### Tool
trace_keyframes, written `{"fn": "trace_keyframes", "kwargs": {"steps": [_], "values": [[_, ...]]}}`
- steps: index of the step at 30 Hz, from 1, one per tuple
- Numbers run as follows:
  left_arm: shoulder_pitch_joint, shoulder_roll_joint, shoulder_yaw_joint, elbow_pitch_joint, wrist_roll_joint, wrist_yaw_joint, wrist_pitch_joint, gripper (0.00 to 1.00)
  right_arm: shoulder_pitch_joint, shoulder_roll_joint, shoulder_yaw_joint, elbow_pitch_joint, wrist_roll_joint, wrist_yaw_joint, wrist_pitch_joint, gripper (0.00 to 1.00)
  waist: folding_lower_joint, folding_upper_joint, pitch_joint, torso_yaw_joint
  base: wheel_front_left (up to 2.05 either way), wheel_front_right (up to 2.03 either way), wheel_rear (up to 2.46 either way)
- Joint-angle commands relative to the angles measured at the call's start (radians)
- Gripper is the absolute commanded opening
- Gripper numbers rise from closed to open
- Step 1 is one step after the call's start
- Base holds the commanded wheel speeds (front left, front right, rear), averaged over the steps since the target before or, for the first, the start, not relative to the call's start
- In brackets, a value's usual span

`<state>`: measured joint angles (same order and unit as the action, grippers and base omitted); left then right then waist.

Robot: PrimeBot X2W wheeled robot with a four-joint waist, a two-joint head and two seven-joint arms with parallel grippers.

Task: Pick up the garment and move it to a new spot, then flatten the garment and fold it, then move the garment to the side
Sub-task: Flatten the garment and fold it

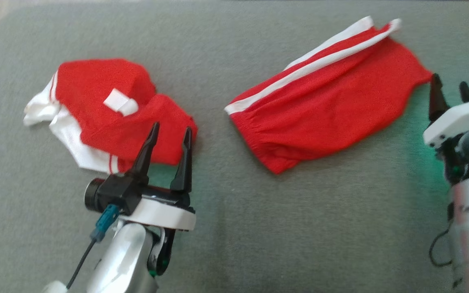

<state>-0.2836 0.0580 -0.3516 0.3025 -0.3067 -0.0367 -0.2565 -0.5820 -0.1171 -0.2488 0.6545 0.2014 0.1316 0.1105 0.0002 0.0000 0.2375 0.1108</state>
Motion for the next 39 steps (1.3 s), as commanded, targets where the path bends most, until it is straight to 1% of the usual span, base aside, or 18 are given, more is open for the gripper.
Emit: {"fn": "trace_keyframes", "kwargs": {"steps": [1, 4, 7, 12, 15, 16, 17, 18, 21, 27, 34, 39], "values": [[-0.049, 0.001, 0.020, -0.025, 0.007, -0.005, -0.005, 1.00, -0.078, -0.017, -0.021, 0.028, -0.026, -0.001, 0.021, 1.00, -0.0002, 0.0000, 0.055, 0.054, 0.00, 0.00, 0.00], [-0.068, -0.004, 0.007, -0.025, 0.004, -0.008, -0.005, 1.00, -0.146, -0.031, -0.078, 0.120, -0.056, -0.001, 0.049, 1.00, -0.0002, 0.0000, 0.082, 0.083, 0.00, 0.00, 0.00], [-0.084, -0.006, -0.002, -0.025, -0.001, -0.007, -0.005, 1.00, -0.197, -0.049, -0.106, 0.205, -0.089, -0.001, 0.082, 1.00, -0.0002, 0.0000, 0.103, 0.105, 0.00, 0.00, 0.00], [-0.100, -0.007, -0.011, -0.026, -0.013, -0.005, -0.005, 1.00, -0.249, -0.064, -0.101, 0.316, -0.124, -0.001, 0.139, 1.00, -0.0002, 0.0000, 0.120, 0.124, 0.00, 0.00, 0.00], [-0.104, -0.007, -0.019, -0.029, -0.023, 0.003, -0.005, 1.00, -0.274, -0.069, -0.088, 0.363, -0.132, -0.001, 0.164, 1.00, -0.0002, 0.0000, 0.124, 0.127, 0.00, 0.00, 0.00], [-0.106, -0.007, -0.021, -0.030, -0.025, 0.005, -0.005, 1.00, -0.280, -0.071, -0.084, 0.375, -0.133, -0.001, 0.167, 0.78, -0.0002, 0.0000, 0.125, 0.127, 0.00, 0.00, 0.00], [-0.108, -0.008, -0.023, -0.029, -0.027, 0.007, -0.005, 1.00, -0.286, -0.074, -0.080, 0.385, -0.134, -0.001, 0.167, 0.17, -0.0002, 0.0000, 0.125, 0.127, 0.00, 0.00, 0.00], [-0.109, -0.008, -0.025, -0.029, -0.029, 0.009, -0.005, 1.00, -0.291, -0.075, -0.075, 0.394, -0.134, -0.001, 0.165, 0.00, -0.0002, 0.0000, 0.125, 0.126, 0.00, 0.00, 0.00], [-0.111, -0.008, -0.026, -0.029, -0.033, 0.015, -0.005, 1.00, -0.304, -0.079, -0.054, 0.409, -0.131, -0.001, 0.142, 0.00, -0.0002, 0.0000, 0.121, 0.117, 0.00, 0.00, 0.00], [-0.106, -0.008, -0.018, -0.031, -0.029, 0.015, -0.005, 1.00, -0.304, -0.091, -0.003, 0.401, -0.088, -0.001, 0.051, 0.00, -0.0002, 0.0000, 0.095, 0.078, 0.00, 0.00, 0.00], [-0.095, -0.008, -0.015, -0.046, -0.018, 0.001, -0.005, 1.00, -0.233, -0.128, 0.044, 0.360, 0.000, -0.001, -0.042, 0.00, -0.0002, 0.0000, 0.042, 0.009, 0.00, 0.00, 0.00], [-0.089, -0.008, -0.024, -0.054, -0.009, -0.005, -0.005, 1.00, -0.166, -0.169, 0.030, 0.335, 0.036, -0.001, -0.083, 0.00, -0.0002, 0.0000, 0.015, -0.035, 0.00, 0.00, 0.00]]}}
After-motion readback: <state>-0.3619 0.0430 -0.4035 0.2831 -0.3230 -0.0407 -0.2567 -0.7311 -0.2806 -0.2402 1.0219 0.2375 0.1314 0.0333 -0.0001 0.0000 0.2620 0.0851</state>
